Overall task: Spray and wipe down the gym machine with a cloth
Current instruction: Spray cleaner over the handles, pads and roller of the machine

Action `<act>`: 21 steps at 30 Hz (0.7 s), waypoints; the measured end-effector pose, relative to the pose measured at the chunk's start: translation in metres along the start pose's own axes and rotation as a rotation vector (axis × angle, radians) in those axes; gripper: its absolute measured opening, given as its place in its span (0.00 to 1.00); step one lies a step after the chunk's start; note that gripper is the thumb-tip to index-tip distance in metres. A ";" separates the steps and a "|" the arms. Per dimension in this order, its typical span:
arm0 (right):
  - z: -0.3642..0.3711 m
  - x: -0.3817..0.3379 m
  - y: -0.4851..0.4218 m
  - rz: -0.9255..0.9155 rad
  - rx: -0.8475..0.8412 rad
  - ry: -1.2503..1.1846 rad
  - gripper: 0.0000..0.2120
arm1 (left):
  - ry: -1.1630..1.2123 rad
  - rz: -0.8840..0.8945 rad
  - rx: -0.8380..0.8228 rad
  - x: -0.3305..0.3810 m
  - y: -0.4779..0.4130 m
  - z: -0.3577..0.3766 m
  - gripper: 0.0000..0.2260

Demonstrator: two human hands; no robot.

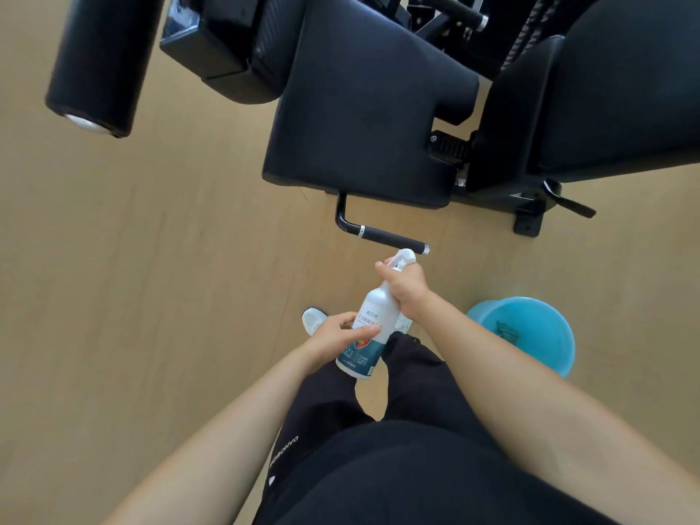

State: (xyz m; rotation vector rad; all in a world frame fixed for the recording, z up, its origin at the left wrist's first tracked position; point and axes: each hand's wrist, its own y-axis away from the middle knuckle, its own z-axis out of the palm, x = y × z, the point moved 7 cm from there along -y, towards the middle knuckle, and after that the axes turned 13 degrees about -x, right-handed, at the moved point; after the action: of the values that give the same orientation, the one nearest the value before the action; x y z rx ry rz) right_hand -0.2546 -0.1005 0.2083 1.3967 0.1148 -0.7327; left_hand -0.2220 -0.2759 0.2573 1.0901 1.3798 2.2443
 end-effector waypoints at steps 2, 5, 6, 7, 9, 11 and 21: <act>-0.009 0.000 0.000 -0.003 0.048 -0.012 0.08 | 0.006 0.005 -0.001 0.003 -0.004 0.003 0.22; -0.032 0.006 0.003 0.042 0.176 -0.024 0.10 | -0.026 0.018 0.004 0.009 -0.013 0.011 0.23; -0.039 0.007 0.004 0.059 0.200 -0.019 0.11 | -0.035 0.021 -0.007 0.012 -0.016 0.016 0.22; -0.046 0.008 0.005 0.074 0.214 -0.017 0.11 | -0.038 0.025 -0.018 0.013 -0.018 0.020 0.21; -0.054 0.010 0.007 0.089 0.216 -0.039 0.11 | -0.040 0.028 -0.023 0.015 -0.020 0.025 0.20; -0.057 0.008 0.006 0.084 0.179 -0.076 0.10 | -0.061 0.032 -0.021 0.017 -0.021 0.028 0.21; -0.005 -0.010 -0.004 0.014 0.066 0.043 0.13 | -0.017 0.060 0.040 0.007 0.003 0.008 0.21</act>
State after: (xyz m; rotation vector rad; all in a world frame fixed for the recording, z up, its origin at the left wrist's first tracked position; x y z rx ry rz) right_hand -0.2631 -0.0917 0.2086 1.4749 0.1154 -0.6999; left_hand -0.2206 -0.2684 0.2647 1.1760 1.4088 2.2521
